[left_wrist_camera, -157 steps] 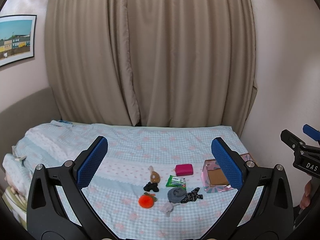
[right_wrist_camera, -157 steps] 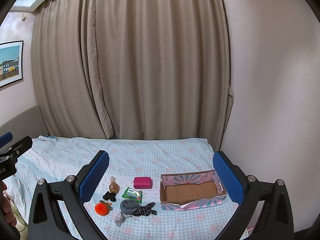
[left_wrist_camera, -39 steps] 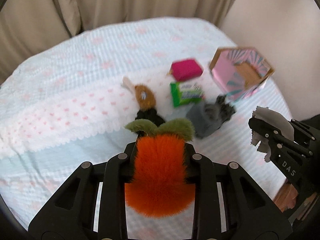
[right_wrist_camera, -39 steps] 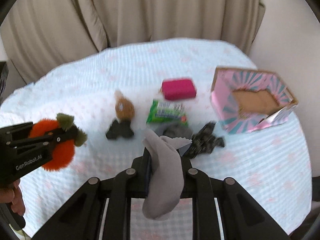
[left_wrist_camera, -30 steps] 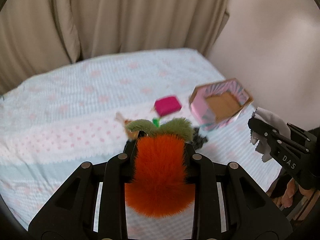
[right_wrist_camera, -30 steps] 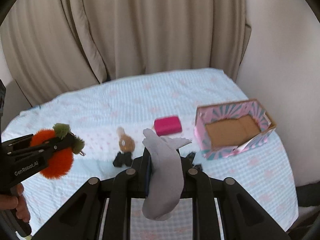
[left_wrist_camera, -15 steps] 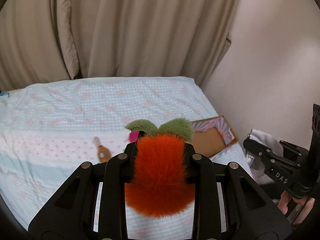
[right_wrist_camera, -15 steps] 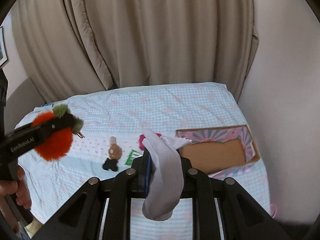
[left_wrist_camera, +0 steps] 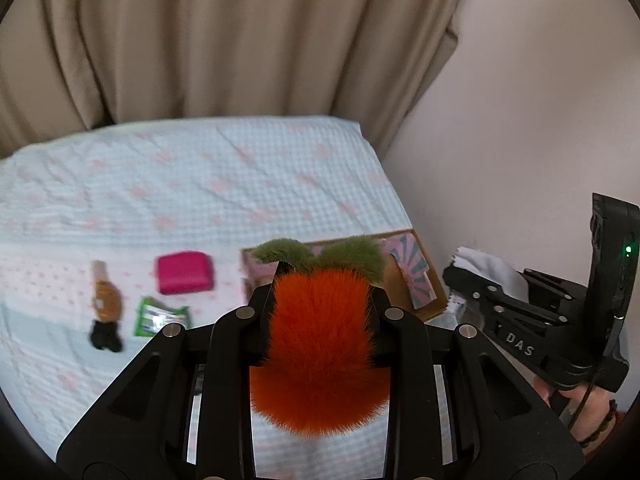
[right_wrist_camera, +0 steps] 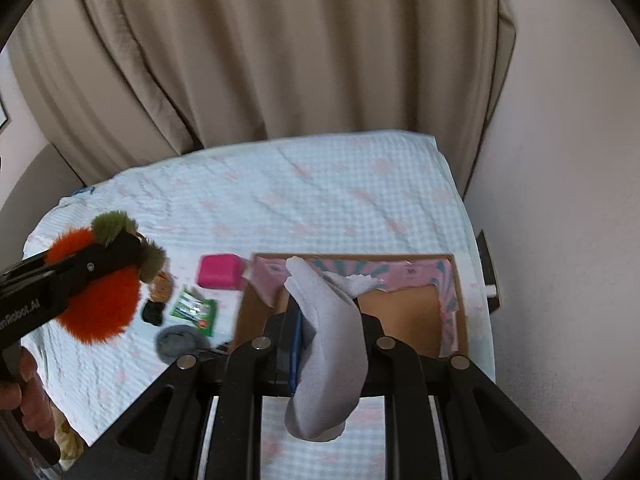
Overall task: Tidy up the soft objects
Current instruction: 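Carry the carrot and white sock into the cardboard box and open both tools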
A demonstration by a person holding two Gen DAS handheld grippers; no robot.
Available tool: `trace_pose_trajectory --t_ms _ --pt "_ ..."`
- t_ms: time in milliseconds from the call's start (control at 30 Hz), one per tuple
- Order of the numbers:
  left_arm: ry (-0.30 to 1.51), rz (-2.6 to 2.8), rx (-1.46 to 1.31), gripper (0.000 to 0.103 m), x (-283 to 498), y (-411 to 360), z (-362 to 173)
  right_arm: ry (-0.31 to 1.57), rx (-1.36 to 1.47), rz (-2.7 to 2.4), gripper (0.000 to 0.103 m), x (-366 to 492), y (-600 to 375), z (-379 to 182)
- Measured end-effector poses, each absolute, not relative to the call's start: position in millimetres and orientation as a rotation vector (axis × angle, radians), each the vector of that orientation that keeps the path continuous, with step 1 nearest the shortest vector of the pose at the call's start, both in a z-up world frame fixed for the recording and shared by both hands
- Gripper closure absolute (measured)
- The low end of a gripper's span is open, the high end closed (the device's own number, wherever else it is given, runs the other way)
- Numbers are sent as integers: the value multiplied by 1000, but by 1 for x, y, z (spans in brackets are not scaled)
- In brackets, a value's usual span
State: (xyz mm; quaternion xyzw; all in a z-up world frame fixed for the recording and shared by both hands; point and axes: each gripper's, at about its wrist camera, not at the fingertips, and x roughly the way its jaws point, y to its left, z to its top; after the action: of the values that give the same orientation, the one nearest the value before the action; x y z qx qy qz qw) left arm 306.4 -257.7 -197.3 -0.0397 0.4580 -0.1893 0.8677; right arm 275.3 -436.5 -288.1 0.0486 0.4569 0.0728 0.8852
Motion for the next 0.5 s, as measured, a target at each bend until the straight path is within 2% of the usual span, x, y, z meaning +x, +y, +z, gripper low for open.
trace_pose_trajectory --t_ms 233,500 --pt "1097 -372 -45 79 361 -327 -270 1064 135 183 86 322 -477 -356" --pt "1255 -318 1 79 404 -358 -374 1142 100 247 86 352 -489 -432"
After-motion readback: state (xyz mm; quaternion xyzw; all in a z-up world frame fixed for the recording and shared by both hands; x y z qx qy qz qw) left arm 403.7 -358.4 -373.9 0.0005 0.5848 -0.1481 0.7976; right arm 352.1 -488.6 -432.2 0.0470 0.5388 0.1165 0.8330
